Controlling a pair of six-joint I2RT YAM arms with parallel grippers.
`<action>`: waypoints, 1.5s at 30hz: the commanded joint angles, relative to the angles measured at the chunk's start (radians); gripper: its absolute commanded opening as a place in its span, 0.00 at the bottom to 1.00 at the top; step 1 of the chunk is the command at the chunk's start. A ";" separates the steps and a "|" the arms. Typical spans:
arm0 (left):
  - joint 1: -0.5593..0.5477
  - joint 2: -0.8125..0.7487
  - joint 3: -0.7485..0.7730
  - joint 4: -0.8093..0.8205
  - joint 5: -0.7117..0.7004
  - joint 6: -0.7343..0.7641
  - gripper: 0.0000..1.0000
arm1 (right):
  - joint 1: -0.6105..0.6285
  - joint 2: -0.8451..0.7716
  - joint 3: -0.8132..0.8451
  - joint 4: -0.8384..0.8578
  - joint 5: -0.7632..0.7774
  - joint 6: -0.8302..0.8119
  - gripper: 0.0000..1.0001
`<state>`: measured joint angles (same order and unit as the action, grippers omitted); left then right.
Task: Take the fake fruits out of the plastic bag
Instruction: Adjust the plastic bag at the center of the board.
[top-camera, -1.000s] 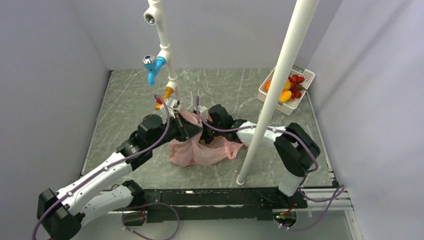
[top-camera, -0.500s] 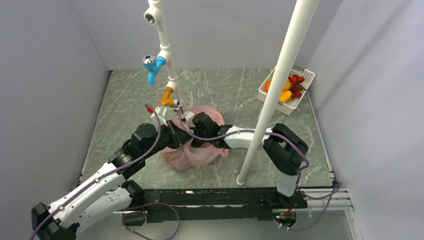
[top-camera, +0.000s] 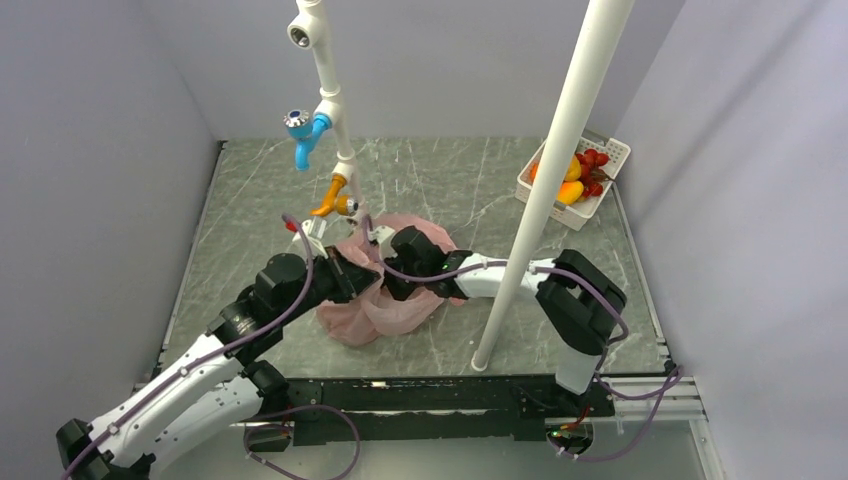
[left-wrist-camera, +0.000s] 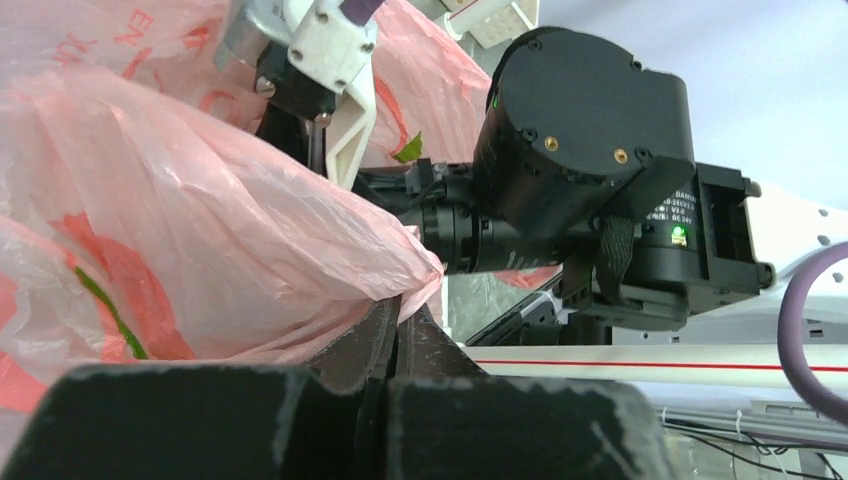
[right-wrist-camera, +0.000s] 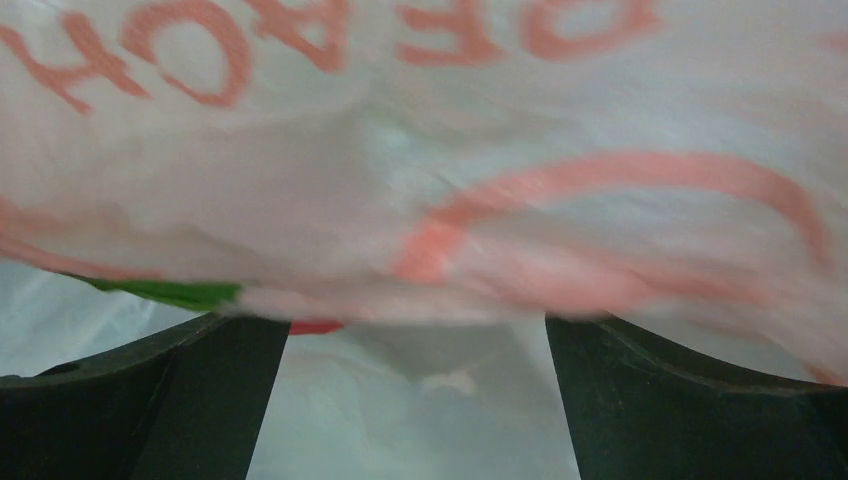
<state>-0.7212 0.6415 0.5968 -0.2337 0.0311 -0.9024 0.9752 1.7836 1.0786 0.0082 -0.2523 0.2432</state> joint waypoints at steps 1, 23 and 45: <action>-0.001 0.098 0.105 0.080 0.080 0.052 0.00 | -0.086 -0.083 -0.049 -0.014 -0.103 0.017 0.99; -0.005 0.413 0.303 0.086 0.169 0.120 0.00 | -0.256 -0.328 -0.190 -0.063 -0.209 -0.057 0.99; 0.032 0.301 0.087 0.102 0.129 0.085 0.00 | -0.222 -0.256 -0.257 -0.069 -0.393 -0.116 0.99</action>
<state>-0.7097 0.9123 0.6777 -0.0502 0.1928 -0.7719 0.7551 1.5768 0.8528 -0.1173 -0.6296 0.1303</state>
